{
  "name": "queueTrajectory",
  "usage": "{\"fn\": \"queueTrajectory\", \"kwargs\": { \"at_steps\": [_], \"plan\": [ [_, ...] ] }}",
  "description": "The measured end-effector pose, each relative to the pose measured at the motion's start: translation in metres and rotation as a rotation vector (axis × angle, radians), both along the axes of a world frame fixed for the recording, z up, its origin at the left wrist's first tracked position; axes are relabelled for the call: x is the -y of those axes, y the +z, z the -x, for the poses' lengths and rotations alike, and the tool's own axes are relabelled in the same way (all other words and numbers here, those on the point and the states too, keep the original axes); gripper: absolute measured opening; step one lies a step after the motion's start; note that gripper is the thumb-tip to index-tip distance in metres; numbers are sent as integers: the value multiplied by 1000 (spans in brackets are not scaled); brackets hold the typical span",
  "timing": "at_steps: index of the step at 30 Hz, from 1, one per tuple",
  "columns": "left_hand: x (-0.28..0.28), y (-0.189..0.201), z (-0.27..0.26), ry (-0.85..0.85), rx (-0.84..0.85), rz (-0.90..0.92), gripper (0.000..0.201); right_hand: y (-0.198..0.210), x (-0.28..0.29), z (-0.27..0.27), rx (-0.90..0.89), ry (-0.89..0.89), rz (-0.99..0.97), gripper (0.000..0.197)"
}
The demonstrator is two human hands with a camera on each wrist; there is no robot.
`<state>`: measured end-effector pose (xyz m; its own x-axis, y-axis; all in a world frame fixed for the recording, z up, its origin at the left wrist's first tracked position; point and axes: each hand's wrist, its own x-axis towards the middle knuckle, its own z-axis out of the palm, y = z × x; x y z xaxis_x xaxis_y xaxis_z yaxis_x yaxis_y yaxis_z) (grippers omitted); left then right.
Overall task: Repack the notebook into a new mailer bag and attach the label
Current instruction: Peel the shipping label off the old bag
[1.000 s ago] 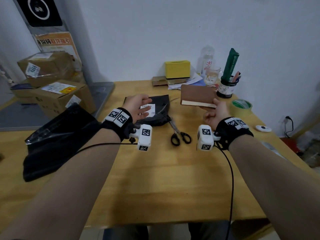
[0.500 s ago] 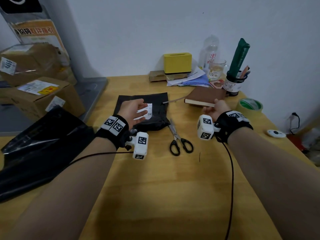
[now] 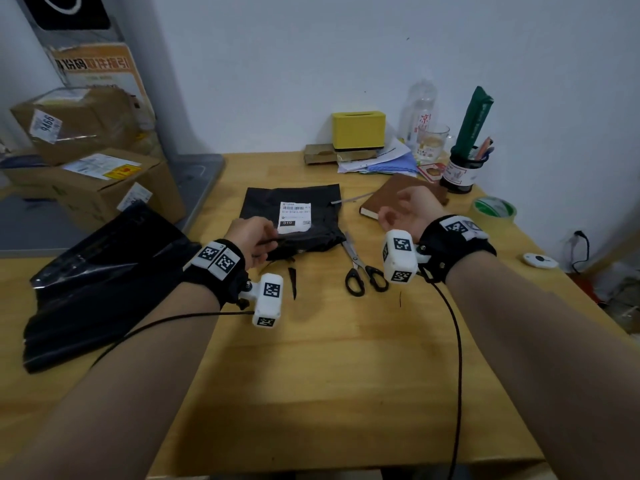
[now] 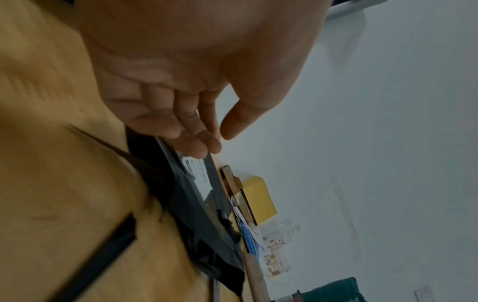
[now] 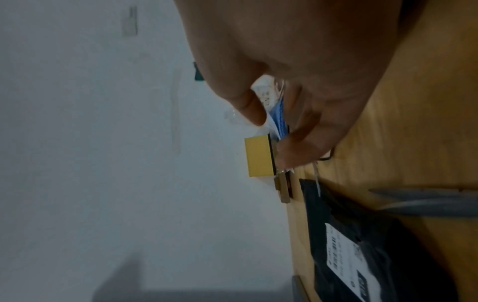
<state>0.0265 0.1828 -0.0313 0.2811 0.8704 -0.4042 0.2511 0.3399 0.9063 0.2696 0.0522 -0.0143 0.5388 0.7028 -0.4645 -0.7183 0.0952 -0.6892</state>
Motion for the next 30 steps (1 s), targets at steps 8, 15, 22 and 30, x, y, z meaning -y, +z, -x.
{"fn": "queueTrajectory", "kwargs": {
  "at_steps": [8, 15, 22, 30],
  "plan": [
    [0, -15, 19, 19, -66, 84, 28, 6, -59, 70, 211, 300, -187, 20],
    [-8, -20, 3, -34, -82, 75, 42, -26, -91, 88, 370, 636, 126, 33],
    [-26, -18, -16, -96, -144, 57, 25, -42, -100, 81, 374, 691, 282, 28],
    [-41, -33, -32, -161, -316, -92, 12, -48, -102, 70, 320, 715, 233, 25]
  ]
}}
